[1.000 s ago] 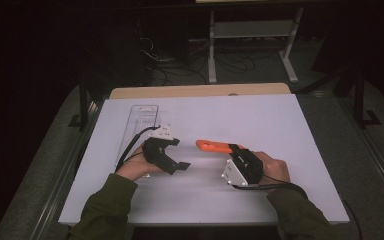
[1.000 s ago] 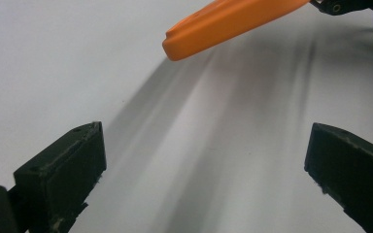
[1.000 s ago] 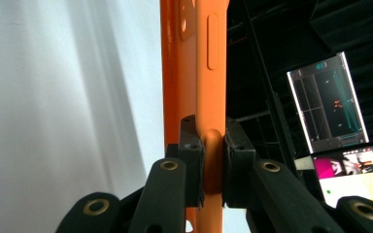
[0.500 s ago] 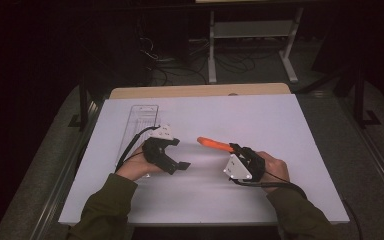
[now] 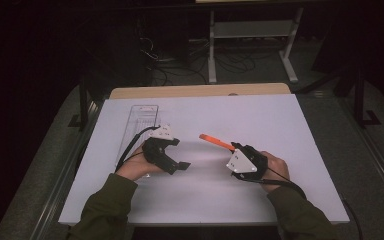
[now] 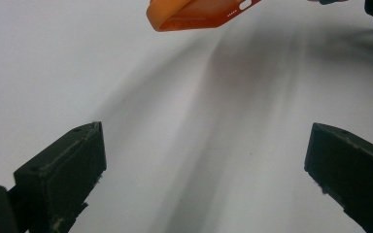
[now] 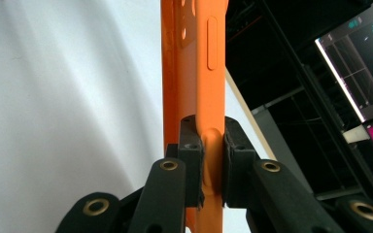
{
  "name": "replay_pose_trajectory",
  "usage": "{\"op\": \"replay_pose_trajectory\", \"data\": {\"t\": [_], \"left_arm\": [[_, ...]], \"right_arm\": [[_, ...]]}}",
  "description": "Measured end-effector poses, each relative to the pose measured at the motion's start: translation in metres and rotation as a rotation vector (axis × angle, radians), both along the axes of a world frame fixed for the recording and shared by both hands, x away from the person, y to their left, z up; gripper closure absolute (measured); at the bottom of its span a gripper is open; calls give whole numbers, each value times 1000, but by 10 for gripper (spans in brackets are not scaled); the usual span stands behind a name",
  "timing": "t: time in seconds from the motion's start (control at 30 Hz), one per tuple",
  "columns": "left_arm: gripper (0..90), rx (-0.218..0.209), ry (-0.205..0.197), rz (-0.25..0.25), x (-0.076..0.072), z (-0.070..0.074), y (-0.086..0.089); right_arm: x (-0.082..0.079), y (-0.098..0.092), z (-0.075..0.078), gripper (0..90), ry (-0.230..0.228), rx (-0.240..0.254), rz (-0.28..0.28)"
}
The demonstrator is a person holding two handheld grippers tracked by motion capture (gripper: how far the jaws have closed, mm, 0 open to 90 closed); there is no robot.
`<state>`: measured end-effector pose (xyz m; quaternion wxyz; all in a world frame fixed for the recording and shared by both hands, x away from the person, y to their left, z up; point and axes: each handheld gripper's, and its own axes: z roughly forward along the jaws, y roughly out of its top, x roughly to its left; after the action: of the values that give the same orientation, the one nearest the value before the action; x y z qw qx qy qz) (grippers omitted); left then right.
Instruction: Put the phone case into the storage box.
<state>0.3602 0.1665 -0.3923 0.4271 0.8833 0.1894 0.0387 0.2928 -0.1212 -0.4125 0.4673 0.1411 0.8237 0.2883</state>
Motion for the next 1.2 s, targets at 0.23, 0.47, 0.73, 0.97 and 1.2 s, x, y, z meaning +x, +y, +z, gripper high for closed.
{"op": "replay_pose_trajectory", "data": {"t": [0.23,0.47,0.73,0.97,1.2], "left_arm": [[11,1,-2,3,0,0,0],[11,5,1,4,0,0,0],[11,10,3,7,-1,0,-1],[11,5,10,10,-1,0,-1],[11,5,9,10,-1,0,-1]], "right_arm": [[2,-2,0,795,33,18,-12],[4,-3,1,795,59,32,-22],[6,-5,3,795,89,53,-25],[7,-6,3,795,114,80,-34],[8,-5,3,795,148,126,-39]]}}
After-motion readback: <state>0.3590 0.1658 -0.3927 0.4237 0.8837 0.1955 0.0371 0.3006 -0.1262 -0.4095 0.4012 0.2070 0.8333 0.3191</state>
